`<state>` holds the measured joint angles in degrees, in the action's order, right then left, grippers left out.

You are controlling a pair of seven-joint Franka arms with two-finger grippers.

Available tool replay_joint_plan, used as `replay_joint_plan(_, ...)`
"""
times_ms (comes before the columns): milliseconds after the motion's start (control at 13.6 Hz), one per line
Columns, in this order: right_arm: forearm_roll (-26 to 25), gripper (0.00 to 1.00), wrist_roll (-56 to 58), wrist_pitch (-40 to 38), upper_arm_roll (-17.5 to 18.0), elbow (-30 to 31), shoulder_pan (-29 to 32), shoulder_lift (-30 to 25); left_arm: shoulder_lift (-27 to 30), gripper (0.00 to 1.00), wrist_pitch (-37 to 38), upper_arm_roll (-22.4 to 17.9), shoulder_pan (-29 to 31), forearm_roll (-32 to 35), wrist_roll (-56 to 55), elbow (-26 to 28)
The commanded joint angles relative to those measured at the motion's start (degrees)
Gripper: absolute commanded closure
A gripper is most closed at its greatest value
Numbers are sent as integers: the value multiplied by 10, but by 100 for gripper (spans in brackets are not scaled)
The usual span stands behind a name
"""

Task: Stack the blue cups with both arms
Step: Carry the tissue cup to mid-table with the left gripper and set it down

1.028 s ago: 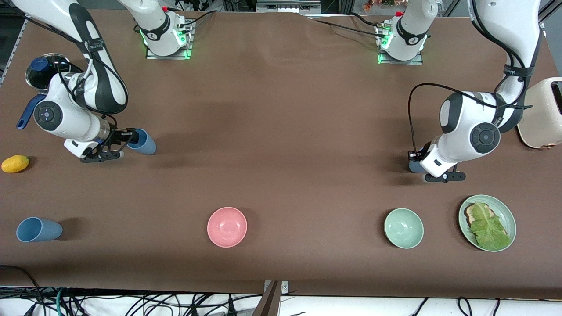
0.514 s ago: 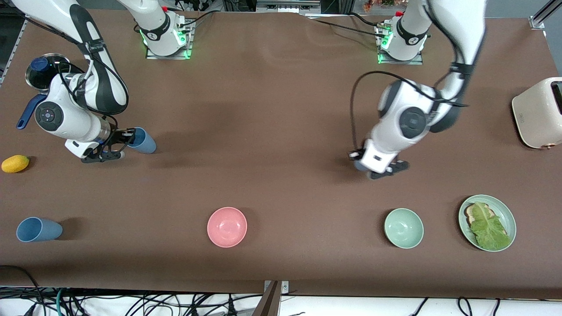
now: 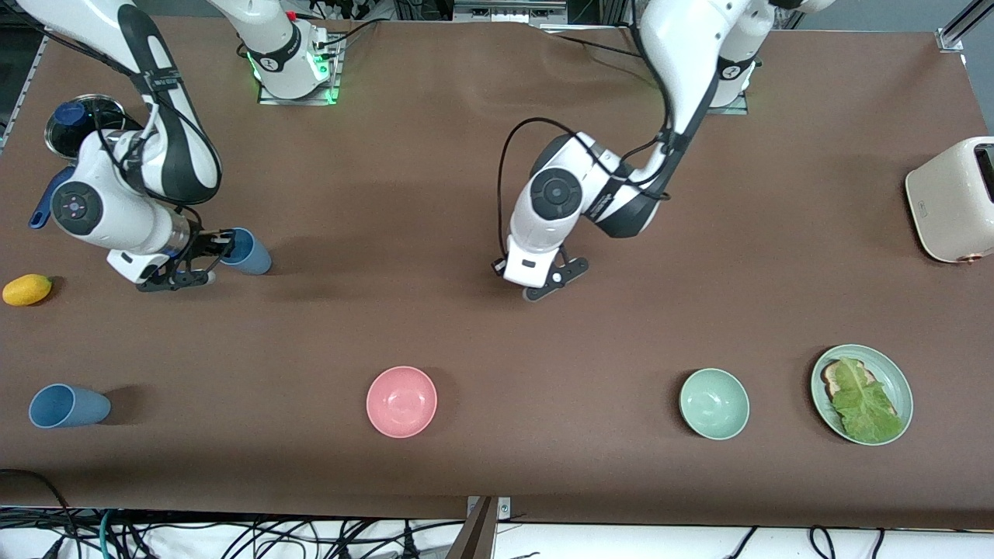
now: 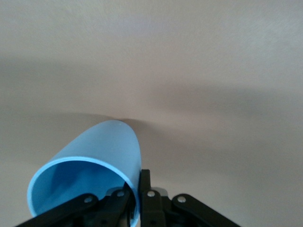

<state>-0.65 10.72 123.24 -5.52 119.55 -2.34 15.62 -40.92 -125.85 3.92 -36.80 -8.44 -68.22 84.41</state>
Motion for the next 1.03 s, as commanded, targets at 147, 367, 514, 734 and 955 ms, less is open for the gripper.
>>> replay_joint_plan(147,4,100,-41,-139,7,-131,-32,-1,-25,73,10,-10,-6,-12,7,-37)
replay_joint_plan(367,13,100,-116,-201,16,-185,-77,-1,-18,0,23,-16,1,-6,12,-55)
replay_joint_plan(514,25,100,-161,-219,16,-207,-108,-1,-11,0,74,-35,6,-5,13,-86)
replay_joint_plan(734,48,100,-247,-234,16,-227,-155,-1,30,0,204,-41,55,-10,102,-115)
replay_joint_plan(955,78,100,-360,-256,19,-257,-216,0,74,0,283,-37,139,-16,253,-110)
